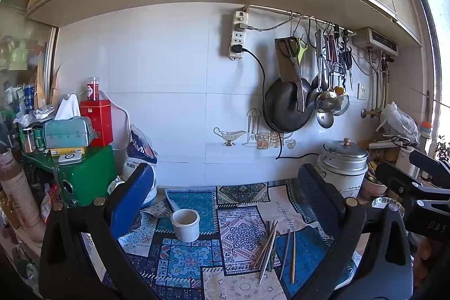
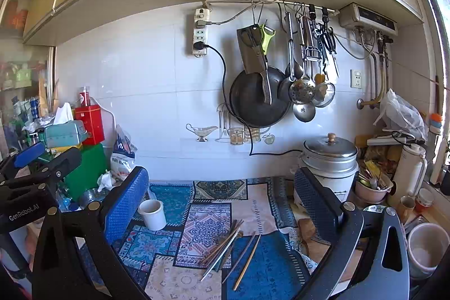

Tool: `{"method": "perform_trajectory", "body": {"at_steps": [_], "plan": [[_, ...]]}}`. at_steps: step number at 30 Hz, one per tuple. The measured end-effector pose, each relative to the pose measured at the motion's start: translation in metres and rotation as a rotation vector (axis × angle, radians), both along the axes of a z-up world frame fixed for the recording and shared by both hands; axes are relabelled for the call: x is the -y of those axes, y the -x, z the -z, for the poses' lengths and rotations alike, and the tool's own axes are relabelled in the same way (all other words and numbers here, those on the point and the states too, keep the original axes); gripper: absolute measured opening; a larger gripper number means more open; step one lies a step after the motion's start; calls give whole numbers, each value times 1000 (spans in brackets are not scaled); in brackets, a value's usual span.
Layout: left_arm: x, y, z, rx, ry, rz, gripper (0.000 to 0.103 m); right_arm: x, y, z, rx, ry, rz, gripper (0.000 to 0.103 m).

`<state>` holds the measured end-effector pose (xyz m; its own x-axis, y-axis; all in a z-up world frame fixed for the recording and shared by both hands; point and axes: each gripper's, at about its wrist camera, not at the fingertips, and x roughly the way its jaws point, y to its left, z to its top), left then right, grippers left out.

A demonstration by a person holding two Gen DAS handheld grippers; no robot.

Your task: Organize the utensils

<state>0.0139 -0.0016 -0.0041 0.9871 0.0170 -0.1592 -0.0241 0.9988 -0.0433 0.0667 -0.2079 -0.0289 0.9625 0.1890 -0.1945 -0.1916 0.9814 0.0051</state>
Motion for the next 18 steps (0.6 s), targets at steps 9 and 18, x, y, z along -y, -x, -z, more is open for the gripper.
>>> {"method": "perform_trajectory", "body": {"at_steps": [9, 18], "plan": [[-4, -4, 1, -9, -1, 5, 103, -2, -3, 0, -5, 5, -5, 103], [-7, -4, 4, -19, 5, 1, 103, -4, -4, 1, -8, 8, -5, 103]]}}
